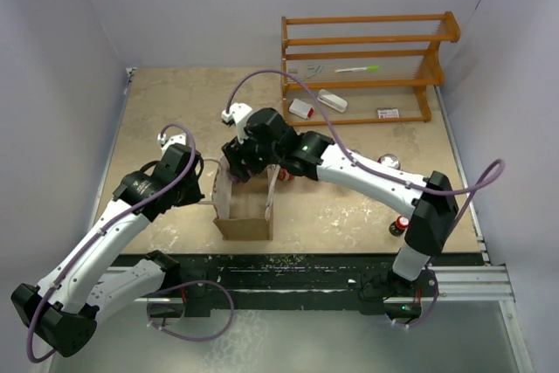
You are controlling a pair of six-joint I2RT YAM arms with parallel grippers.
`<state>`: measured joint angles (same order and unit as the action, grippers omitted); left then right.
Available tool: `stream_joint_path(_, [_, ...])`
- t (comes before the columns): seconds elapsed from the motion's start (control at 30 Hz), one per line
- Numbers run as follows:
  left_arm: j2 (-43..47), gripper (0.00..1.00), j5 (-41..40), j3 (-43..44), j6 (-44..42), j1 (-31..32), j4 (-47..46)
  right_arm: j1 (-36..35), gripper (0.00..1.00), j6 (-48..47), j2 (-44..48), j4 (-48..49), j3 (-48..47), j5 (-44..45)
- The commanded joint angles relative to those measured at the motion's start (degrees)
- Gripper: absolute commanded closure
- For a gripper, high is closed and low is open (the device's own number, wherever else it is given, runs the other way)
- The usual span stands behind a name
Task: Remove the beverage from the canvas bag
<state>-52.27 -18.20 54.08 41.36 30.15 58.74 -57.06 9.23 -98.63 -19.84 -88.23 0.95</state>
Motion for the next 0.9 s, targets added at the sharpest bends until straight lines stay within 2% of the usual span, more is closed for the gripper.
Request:
stream_joint_path(0.0, [0.24, 1.0, 0.17, 0.19, -0.4, 0.35, -1.75, 1.3, 1.0, 1.64, 6.34, 8.11, -6.21, -5.52])
stream_joint_path(0.13, [0.09, 1.0, 0.18, 0.32, -0.41, 0.35, -1.65, 1.42, 1.0, 1.33, 8.05, 8.23, -7.57, -5.64])
stream_joint_path(0.23, [0.03, 1.0, 0.01, 0.36, -0.41, 0.35, -1.61, 1.42, 1.0, -0.48, 11.17, 8.15, -6.71, -2.52])
stream_joint_path(0.3, [0.03, 1.0, -0.28, 0.53, -0.13, 0.3, -1.38, 1.46, 1.0, -1.2, 13.88, 8.35, -4.69, 2.74])
stream_joint_path(0.47, [0.07, 1.0, -1.47, 0.75, 0.56, 0.33, -0.81, 1.42, 1.0, -0.82, 22.51, 13.31, 5.13, 22.56])
stream_joint_path(0.6, [0.18, 1.0, -1.47, 0.8, 0.56, 0.35, -0.6, 1.52, 1.0, 1.45, 28.0, 13.16, 10.62, 31.31])
stream_joint_path(0.87, [1.19, 1.0, -2.27, 1.02, 1.22, 0.33, 0.05, 3.04, 1.0, 11.1, 32.1, 0.28, 16.46, 42.81])
